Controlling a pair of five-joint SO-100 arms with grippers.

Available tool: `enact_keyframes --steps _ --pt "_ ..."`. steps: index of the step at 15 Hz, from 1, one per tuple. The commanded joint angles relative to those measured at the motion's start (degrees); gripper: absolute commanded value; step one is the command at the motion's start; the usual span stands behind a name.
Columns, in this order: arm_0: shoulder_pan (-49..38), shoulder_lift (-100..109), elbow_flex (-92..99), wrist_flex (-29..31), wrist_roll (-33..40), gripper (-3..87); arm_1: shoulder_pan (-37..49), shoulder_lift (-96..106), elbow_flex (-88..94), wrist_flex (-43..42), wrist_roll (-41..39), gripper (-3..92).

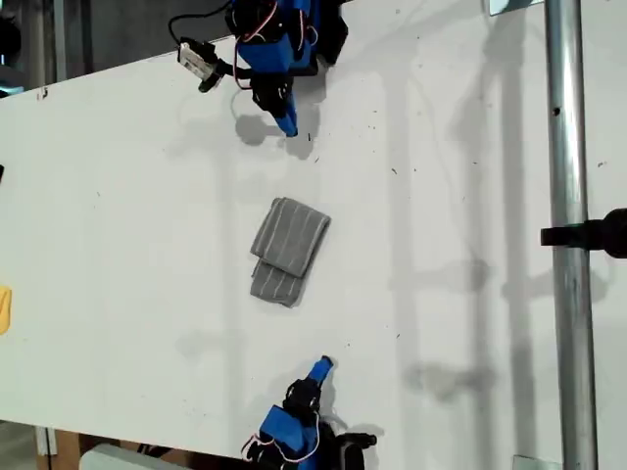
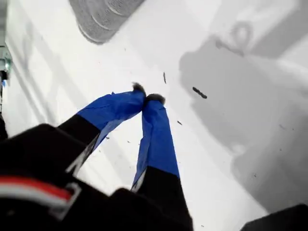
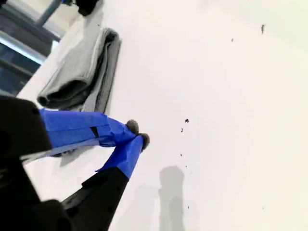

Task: Grasp corners of a towel and fold twice.

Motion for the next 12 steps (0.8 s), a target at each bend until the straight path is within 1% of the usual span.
enact_keyframes --steps 1,2,3,4,5,7,12 --pt "-5.7 0.4 0.7 6.4 -3.3 -2.0 1.0 1.6 0.1 3.8 3.5 1.1" --pt "-7.6 0.4 0.7 6.4 4.1 -2.0 4.3 1.6 0.0 3.9 3.4 3.9" --pt "-9.1 0.4 0.7 6.4 16.3 -2.0 8.1 1.6 0.1 4.5 -0.7 4.7" --pt "-9.2 0.4 0.7 6.4 32.0 -2.0 10.8 1.6 0.2 4.5 -0.8 4.7" --pt "-9.1 0.4 0.7 6.1 34.2 -2.2 13.2 1.6 0.2 4.5 -0.8 4.7" --pt "-9.1 0.4 0.8 6.2 33.0 -2.2 16.2 1.6 0.2 4.5 -0.8 4.7" --pt "-9.1 0.4 0.8 6.2 33.0 -2.2 16.9 1.6 0.2 4.5 -0.8 4.7"
